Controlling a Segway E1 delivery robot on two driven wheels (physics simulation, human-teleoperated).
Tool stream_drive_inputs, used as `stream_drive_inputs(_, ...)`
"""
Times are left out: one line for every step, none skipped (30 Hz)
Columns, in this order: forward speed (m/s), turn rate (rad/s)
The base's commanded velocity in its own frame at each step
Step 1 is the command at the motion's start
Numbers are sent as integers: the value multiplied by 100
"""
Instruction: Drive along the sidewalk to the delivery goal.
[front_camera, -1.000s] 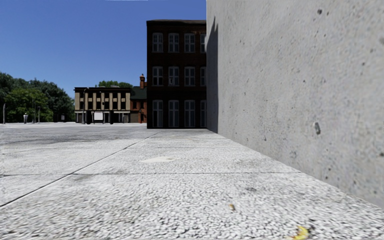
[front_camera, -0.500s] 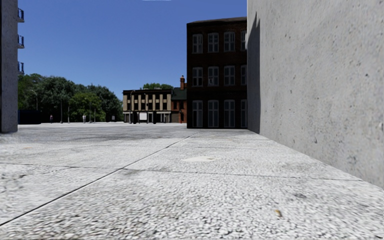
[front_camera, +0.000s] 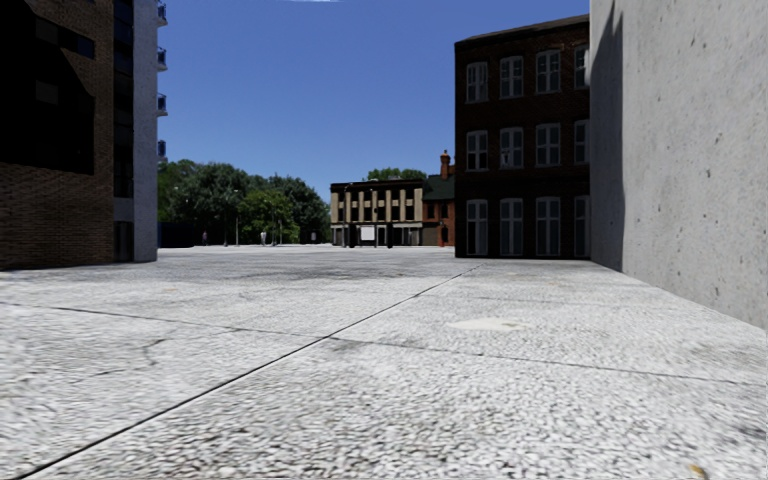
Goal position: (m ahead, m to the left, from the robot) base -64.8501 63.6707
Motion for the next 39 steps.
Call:
stream_drive_inputs(36,55)
stream_drive_inputs(36,55)
stream_drive_inputs(36,55)
stream_drive_inputs(36,55)
stream_drive_inputs(38,55)
stream_drive_inputs(38,55)
stream_drive_inputs(50,55)
stream_drive_inputs(70,55)
stream_drive_inputs(76,55)
stream_drive_inputs(76,55)
stream_drive_inputs(77,55)
stream_drive_inputs(77,55)
stream_drive_inputs(77,55)
stream_drive_inputs(77,55)
stream_drive_inputs(77,55)
stream_drive_inputs(77,55)
stream_drive_inputs(77,55)
stream_drive_inputs(77,55)
stream_drive_inputs(77,55)
stream_drive_inputs(77,55)
stream_drive_inputs(77,55)
stream_drive_inputs(78,55)
stream_drive_inputs(78,55)
stream_drive_inputs(78,55)
stream_drive_inputs(78,55)
stream_drive_inputs(79,55)
stream_drive_inputs(83,55)
stream_drive_inputs(83,55)
stream_drive_inputs(86,55)
stream_drive_inputs(88,55)
stream_drive_inputs(89,55)
stream_drive_inputs(89,55)
stream_drive_inputs(90,55)
stream_drive_inputs(91,55)
stream_drive_inputs(91,55)
stream_drive_inputs(92,55)
stream_drive_inputs(95,55)
stream_drive_inputs(101,55)
stream_drive_inputs(101,55)
